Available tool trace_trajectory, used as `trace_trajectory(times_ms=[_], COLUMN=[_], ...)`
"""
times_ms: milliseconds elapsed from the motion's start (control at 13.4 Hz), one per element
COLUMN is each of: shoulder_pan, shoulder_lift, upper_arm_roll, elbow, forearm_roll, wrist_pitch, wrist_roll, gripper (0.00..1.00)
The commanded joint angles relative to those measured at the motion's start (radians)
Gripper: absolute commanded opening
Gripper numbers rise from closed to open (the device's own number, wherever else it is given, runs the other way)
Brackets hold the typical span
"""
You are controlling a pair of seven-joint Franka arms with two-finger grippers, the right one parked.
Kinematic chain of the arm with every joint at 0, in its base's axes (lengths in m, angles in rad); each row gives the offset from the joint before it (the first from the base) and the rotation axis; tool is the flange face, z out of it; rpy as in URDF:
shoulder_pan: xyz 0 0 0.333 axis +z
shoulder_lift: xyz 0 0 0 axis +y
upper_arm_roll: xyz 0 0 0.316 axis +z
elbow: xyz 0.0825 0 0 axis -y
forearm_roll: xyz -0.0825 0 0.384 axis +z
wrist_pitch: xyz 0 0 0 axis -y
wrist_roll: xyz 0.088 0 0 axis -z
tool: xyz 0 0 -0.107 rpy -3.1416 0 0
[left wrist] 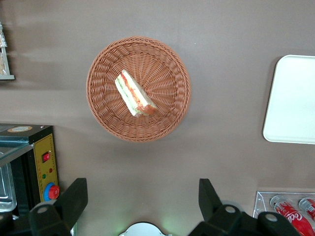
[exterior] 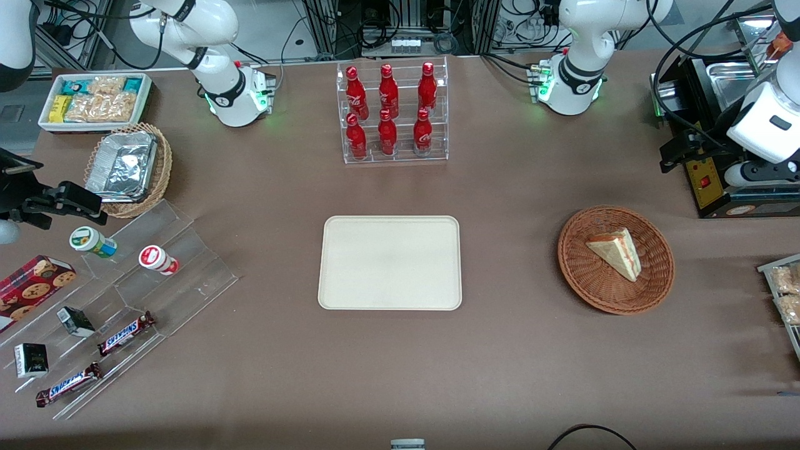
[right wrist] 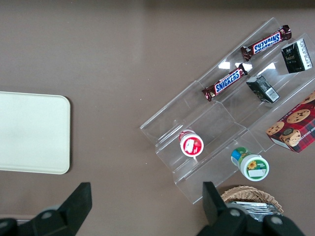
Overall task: Place sandwich from basket to tray
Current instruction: 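Move the left gripper over the sandwich in the wicker basket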
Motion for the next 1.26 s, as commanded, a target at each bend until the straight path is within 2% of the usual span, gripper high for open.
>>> trace_trajectory(times_ms=[0,595,744,1190], shoulder_pan=[-0.012,0.003,0.01,0.044], shoulder_lift=[-0.012,0.043,0.068,0.14], upper_arm_roll=[0.008,0.016,0.054,0.06], elbow=[0.012,-0.002,-0.011,-0.144], forearm_roll=[-0.006,0.013,0.011,0.011], wrist_pitch=[-0.025,0.031,0.064,0.255], wrist_roll=[-0.02,-0.022,-0.046,-0.308], gripper=[1.0,1.0,1.0,1.0])
